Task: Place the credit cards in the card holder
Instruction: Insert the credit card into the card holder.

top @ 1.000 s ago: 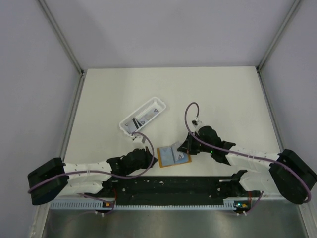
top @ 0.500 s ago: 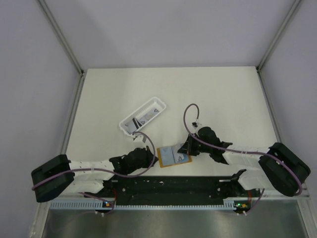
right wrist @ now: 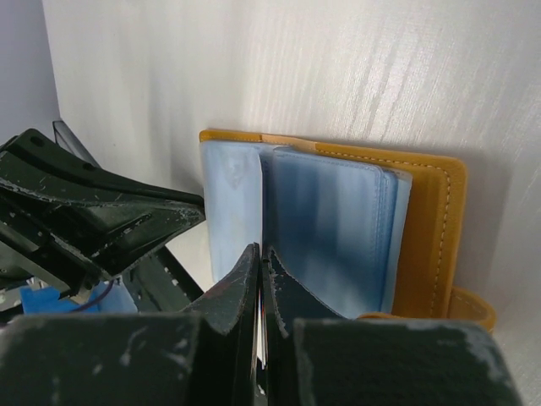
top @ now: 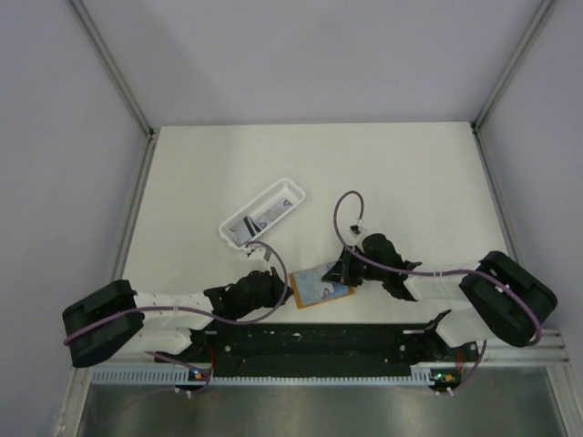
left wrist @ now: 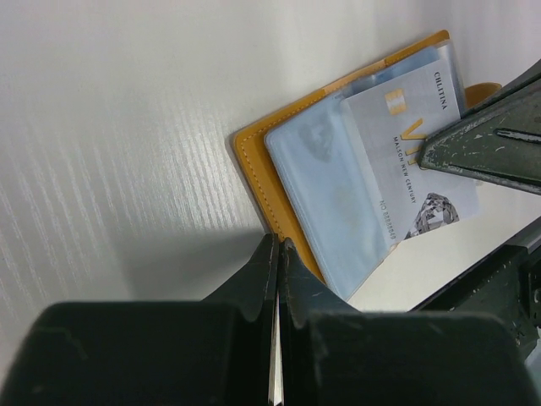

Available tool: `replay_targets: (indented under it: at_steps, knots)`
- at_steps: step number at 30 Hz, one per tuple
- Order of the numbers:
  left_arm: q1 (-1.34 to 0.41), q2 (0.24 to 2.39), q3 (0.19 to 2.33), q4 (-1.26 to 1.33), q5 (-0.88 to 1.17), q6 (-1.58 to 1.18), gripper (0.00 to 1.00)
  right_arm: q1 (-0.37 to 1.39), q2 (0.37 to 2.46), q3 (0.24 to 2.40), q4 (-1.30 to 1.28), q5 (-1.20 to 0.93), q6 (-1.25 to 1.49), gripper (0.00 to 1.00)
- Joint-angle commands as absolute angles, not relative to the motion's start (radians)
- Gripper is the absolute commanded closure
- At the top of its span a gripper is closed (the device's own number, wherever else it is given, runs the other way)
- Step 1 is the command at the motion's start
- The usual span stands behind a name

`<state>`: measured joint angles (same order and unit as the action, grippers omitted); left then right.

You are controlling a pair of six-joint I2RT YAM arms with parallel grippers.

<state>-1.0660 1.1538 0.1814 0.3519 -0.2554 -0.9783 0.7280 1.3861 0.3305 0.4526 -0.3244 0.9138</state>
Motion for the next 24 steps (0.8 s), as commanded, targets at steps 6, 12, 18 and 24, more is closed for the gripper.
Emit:
replay_targets:
  at_steps: [6, 12, 18, 24]
  knots:
    - [-1.060, 1.216, 0.192, 0.388, -0.236, -0.985, 1.00, 0.719, 1.407, 0.311, 0.518, -0.359, 0.917, 1.00]
    - [-1.060, 1.235, 0.201, 0.396, -0.227, -0.982, 1.00, 0.719, 1.431, 0.295, 0.569, -0.368, 0.942, 1.00]
    - [-1.060, 1.239, 0.202, 0.397, -0.224, -0.979, 1.00, 0.718, 1.482, 0.287, 0.643, -0.405, 0.968, 1.00]
    - [-1.062, 1.243, 0.202, 0.402, -0.221, -0.980, 1.00, 0.721, 1.505, 0.287, 0.673, -0.423, 0.982, 1.00]
